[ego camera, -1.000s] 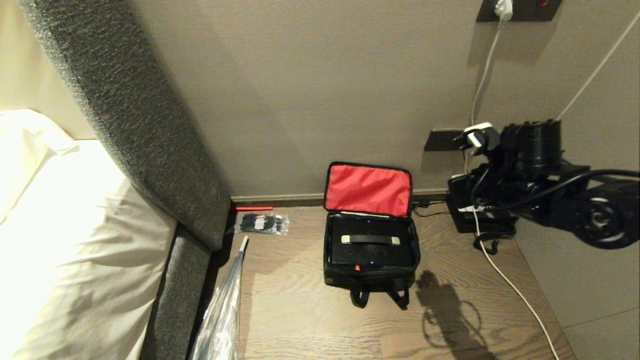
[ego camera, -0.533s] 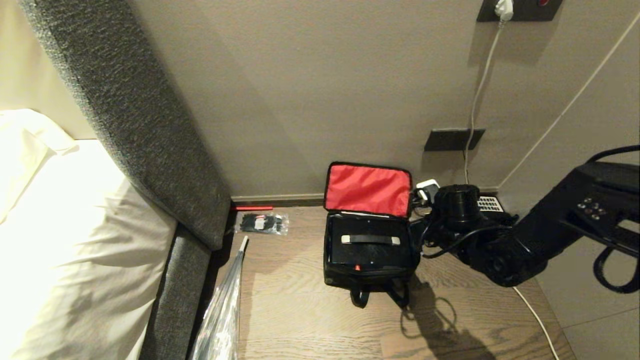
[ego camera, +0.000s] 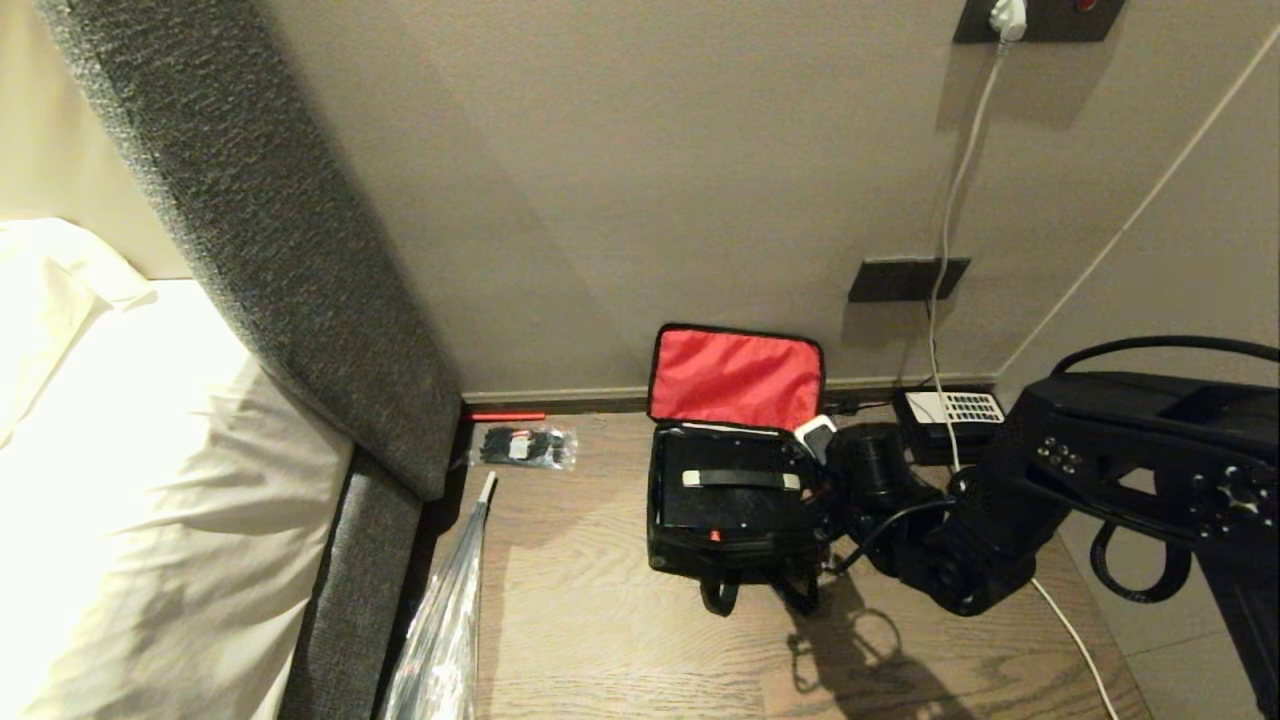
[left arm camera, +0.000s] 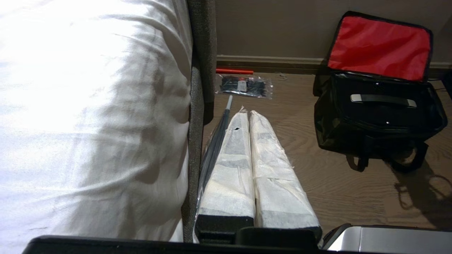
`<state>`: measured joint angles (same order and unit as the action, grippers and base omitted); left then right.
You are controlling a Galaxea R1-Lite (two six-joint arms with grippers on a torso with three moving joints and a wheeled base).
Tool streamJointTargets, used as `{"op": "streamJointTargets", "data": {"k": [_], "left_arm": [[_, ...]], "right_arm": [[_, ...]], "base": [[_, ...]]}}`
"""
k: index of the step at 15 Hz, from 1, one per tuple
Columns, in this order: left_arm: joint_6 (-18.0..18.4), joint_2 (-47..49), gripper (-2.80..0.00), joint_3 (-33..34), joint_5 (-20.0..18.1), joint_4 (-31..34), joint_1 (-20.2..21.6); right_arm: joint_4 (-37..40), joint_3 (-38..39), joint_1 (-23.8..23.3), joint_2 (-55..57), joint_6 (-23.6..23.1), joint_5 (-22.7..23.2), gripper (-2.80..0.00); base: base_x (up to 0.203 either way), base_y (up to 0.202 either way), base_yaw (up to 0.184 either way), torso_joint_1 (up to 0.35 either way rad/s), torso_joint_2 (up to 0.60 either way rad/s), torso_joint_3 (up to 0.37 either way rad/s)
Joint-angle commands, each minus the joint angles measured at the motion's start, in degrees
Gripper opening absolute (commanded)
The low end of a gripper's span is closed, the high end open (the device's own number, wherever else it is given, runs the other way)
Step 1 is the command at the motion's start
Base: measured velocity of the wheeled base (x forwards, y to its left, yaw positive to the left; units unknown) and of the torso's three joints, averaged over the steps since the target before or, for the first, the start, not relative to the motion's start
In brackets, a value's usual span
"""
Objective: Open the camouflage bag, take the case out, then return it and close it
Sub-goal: Grip the handle
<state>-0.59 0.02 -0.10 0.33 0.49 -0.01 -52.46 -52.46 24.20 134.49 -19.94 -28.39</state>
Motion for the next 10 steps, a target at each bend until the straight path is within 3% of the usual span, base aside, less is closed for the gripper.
{"op": "streamJointTargets", "data": {"k": [1, 3, 6, 10], "left_arm": [[0.0, -0.1, -2.8, 0.0, 0.0, 0.0, 0.0], [0.0, -0.1, -2.8, 0.0, 0.0, 0.0, 0.0], [0.0, -0.1, -2.8, 0.0, 0.0, 0.0, 0.0], [0.0, -0.1, -2.8, 0.0, 0.0, 0.0, 0.0]], "right_arm": [[-0.1, 1.5, 1.0, -1.2, 0.1, 0.3, 0.0], [1.2, 3.5, 1.4, -3.6, 0.7, 1.2, 0.0], [2.7, 9.4, 1.5, -8.7, 1.1, 11.3, 0.0], [3.3, 10.1, 1.5, -9.5, 1.3, 12.5, 0.0]], "base": [[0.0, 0.0, 0.0, 0.0, 0.0, 0.0], [0.0, 0.0, 0.0, 0.0, 0.0, 0.0], [0.0, 0.0, 0.0, 0.0, 0.0, 0.0], [0.0, 0.0, 0.0, 0.0, 0.0, 0.0]]}}
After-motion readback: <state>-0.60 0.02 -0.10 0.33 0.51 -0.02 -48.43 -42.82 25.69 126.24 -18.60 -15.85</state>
